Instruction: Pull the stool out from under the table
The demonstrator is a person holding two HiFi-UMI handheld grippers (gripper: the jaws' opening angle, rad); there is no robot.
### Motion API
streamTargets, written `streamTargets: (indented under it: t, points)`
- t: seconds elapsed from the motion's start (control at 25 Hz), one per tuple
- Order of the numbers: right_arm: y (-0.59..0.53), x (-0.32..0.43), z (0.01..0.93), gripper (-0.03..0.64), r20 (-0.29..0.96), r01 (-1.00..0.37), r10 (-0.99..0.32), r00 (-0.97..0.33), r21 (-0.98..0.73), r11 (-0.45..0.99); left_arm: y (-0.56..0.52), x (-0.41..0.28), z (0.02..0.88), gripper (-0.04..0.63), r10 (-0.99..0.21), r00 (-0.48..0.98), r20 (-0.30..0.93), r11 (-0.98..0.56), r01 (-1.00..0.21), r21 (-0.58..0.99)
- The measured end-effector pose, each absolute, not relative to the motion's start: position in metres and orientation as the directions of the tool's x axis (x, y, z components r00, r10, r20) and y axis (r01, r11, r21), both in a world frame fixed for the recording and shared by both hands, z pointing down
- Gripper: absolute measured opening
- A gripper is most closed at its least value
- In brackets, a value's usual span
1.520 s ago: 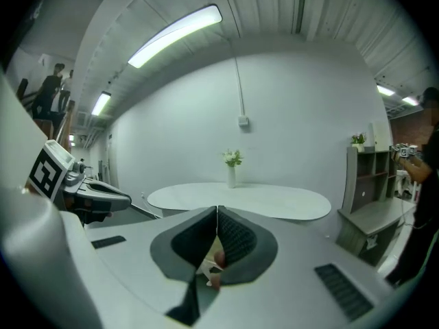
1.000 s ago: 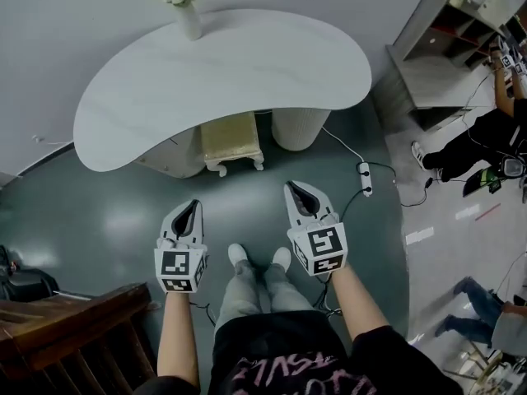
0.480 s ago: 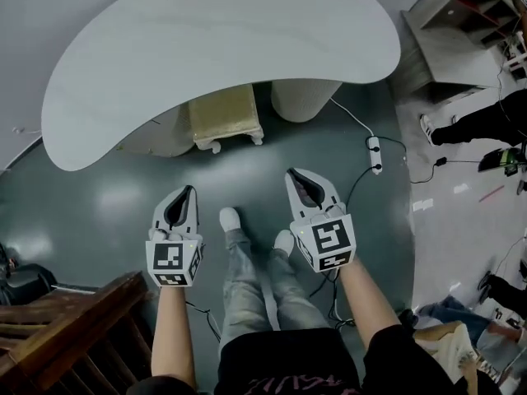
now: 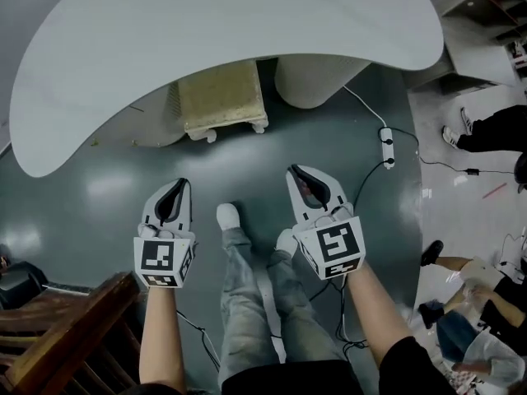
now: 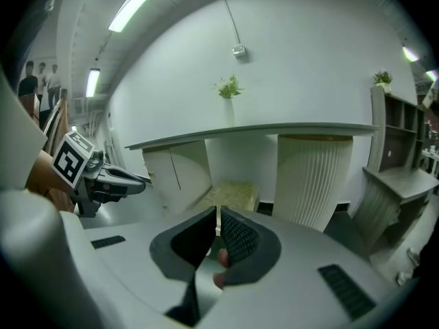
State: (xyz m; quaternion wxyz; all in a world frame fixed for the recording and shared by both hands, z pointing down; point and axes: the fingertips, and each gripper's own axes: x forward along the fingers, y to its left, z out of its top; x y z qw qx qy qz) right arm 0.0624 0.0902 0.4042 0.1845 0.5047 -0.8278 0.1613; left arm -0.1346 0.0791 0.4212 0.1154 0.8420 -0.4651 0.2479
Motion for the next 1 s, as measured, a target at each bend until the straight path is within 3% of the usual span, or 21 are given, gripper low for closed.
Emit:
streamTargets:
  t: [0.2,0.28,0.64,1.0]
  points:
    - [0.081,0.055,0.451,0.066,0.496,-0.894,-0.757,-0.425,-0.099,0.437,0.060,-0.145,0.472,0.015,-0.706,0.448,0.548,-0.553,-0.833,-0.030]
    - [0.074,0.053,0.469,0.118,0.503,-0.897,-0.754,-0.422,-0.110,0.429,0.051,-0.148,0.493,0.015,-0.698,0.450,0.557,-0.558,-0.830,-0.028]
    - [0.040,0.043,0.555,0.175,0.519,-0.892,-0.741,-0.425,-0.103,0.440,0.019,-0.157,0.577,0.022,-0.679,0.456,0.576,-0.571,-0.821,-0.023]
    - [0.006,0.038,0.619,0.258,0.520,-0.883,-0.734,-0.438,-0.095,0.460,-0.017,-0.174,0.644,0.154,-0.674,0.446,0.590,-0.567,-0.823,-0.027]
